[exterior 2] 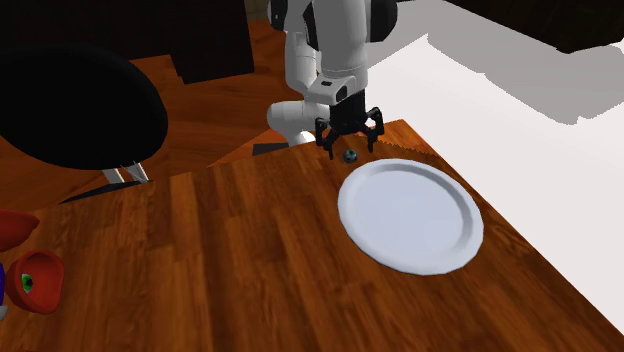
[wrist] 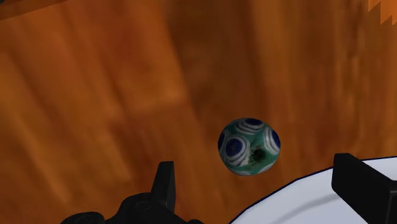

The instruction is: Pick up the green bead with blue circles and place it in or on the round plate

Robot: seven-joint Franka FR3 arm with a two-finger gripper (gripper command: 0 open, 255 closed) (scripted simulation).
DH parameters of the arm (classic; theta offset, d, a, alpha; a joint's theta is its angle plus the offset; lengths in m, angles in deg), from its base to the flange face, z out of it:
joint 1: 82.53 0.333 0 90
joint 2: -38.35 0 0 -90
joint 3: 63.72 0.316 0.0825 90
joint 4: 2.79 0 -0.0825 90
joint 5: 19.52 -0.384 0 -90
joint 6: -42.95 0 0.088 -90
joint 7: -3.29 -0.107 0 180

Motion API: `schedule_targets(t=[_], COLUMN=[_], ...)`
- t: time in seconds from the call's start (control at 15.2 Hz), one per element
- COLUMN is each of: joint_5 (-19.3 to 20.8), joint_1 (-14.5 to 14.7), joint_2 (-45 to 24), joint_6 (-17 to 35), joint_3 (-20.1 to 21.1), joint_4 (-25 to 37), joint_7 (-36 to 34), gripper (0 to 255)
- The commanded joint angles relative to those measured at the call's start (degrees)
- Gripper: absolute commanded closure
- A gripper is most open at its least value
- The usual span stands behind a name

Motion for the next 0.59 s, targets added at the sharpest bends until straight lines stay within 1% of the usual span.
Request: schedule_targets(t=[0.0,0.46,0.53], joint_5=[-0.2,-0.2,-0.2], joint_1=[0.1,0.1,0.1], joint_2=[0.1,0.1,0.1], joint_6=[1.2,1.2,1.2], joint_3=[0.3,0.3,0.3], joint_4=[-1.2,-1.2,-1.2], joint_7=[-0.1,-0.1,-0.1], gripper=[0,0,255])
